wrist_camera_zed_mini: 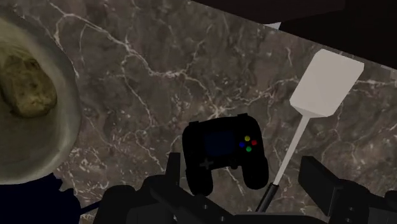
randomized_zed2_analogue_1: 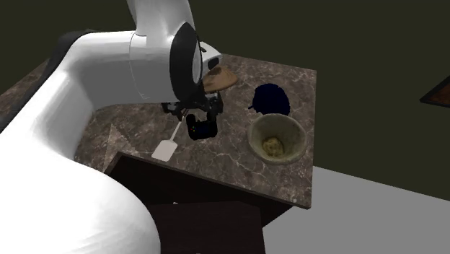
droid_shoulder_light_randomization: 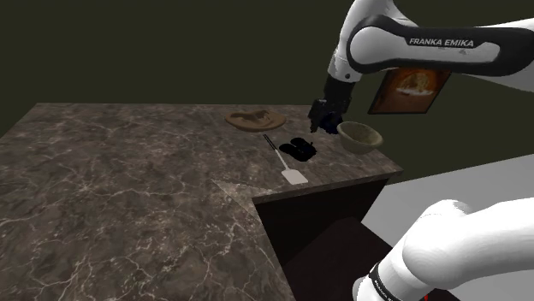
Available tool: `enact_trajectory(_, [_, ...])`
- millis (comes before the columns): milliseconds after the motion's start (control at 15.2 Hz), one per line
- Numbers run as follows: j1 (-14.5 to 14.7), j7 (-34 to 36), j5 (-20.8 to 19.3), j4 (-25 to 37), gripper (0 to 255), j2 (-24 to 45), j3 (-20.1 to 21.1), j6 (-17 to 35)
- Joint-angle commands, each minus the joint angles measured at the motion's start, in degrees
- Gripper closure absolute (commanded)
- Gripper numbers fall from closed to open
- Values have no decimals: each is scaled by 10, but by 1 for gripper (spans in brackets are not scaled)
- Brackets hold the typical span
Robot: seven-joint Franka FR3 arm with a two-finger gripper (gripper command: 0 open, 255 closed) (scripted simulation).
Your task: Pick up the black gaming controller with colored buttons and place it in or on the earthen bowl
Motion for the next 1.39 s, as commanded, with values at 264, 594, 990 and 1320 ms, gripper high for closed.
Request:
enact_trajectory(264, [-6, -21, 8, 6, 0, 104, -27, 117])
enact_trajectory(594, [-7, -33, 17, 11, 0, 162, -39, 176])
enact_trajectory(990, [-7, -34, 18, -15, 0, 181, -40, 221])
enact_trajectory(1320, [-7, -34, 18, -15, 0, 181, -40, 221])
